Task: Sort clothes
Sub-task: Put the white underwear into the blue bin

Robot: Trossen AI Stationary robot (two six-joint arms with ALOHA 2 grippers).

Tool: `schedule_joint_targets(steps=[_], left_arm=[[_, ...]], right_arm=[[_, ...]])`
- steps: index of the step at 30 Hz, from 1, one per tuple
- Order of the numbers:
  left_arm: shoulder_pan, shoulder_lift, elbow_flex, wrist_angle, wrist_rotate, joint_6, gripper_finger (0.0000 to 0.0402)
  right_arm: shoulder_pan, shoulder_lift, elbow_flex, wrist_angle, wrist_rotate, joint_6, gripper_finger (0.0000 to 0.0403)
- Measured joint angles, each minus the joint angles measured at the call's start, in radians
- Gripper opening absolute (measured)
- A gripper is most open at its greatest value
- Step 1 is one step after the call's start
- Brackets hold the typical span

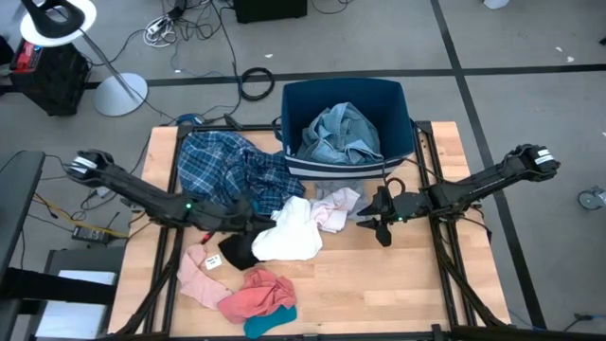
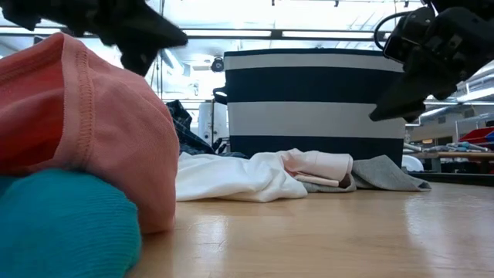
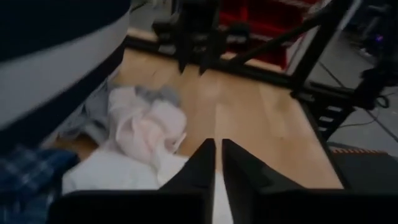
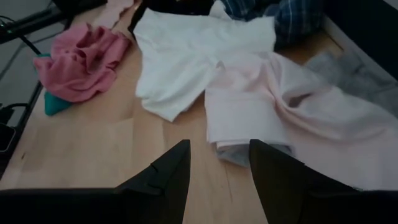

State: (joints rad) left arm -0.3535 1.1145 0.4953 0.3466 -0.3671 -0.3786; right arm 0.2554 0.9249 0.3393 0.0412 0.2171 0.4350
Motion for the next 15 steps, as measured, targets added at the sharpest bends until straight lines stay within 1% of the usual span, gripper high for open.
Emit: schedule_joint_targets(steps=[4, 8, 11, 15], left_arm=[[0.001, 0.047, 0.0, 0.0, -0.011, -0.031, 0.0091], [0.001, 0.074, 0.0, 0.001, -0.059, -0.021, 0.0134], [0.001, 0.096, 0.0, 0.002, -0.096, -0.102, 0.0145], [0.001, 0.138, 0.0, 0.002, -0.103, -0.105, 0.0146]], right_arm=[[0.0, 0.0, 0.0, 0.02, 0.0, -0.018, 0.0166], [0.0, 0.0, 0.0, 0.038, 0.0, -0.037, 0.0167], [0.0, 0.0, 0.0, 0.04, 0.0, -0.044, 0.0166], [0.0, 0.0, 0.0, 0.04, 0.0, -0.045, 0.0166]])
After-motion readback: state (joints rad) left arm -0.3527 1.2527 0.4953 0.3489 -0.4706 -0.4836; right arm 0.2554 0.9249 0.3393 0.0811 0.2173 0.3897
